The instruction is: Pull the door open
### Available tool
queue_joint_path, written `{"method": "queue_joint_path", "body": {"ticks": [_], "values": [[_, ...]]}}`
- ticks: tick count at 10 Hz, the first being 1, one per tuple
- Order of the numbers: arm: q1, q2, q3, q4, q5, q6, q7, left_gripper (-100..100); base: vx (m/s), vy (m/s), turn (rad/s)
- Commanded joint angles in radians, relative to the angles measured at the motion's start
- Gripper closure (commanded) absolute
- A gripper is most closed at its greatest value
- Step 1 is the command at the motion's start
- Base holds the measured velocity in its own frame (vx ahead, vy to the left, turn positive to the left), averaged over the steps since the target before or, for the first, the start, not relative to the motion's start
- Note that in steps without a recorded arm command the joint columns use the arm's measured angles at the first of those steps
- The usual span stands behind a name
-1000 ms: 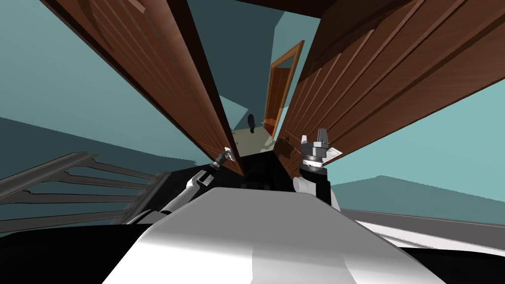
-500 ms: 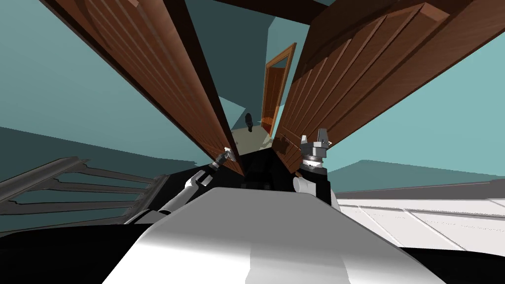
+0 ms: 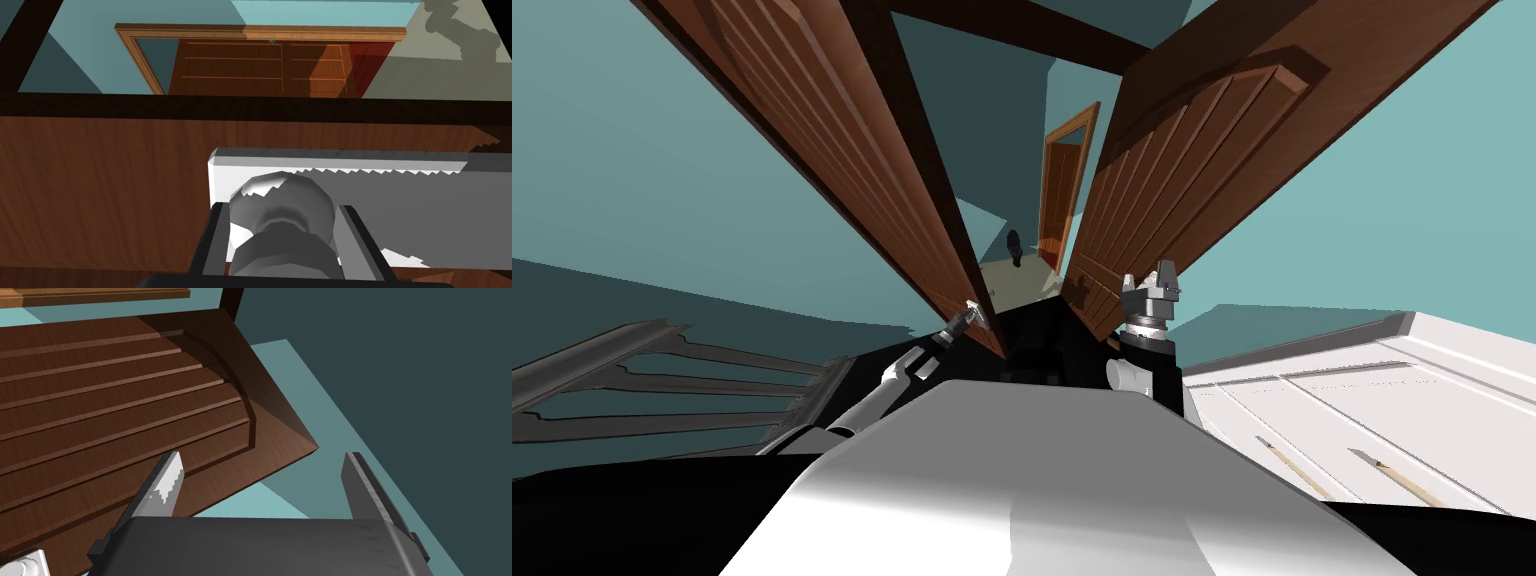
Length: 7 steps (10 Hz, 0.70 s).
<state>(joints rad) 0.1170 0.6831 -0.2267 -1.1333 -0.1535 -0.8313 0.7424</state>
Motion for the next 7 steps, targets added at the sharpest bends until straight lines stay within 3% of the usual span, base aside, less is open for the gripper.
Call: {"method": "queue_joint_path", "body": {"ticks": [1,2,3,7], "values": [[-0.003,0.012,0.004,0.006,0.000,-0.016,0.007,100,-0.158,0.144,-0.108],[-0.001,0.004,-0.003,0.004,-0.001,-0.011,0.004,100,-0.072,0.054,-0.034],[-0.004,0.010,-0.007,0.015,-0.004,-0.028,0.010,100,-0.136,0.104,-0.137],[-0.013,0.023,-0.012,0.039,-0.009,-0.061,0.021,100,-0.164,0.133,-0.127]]}}
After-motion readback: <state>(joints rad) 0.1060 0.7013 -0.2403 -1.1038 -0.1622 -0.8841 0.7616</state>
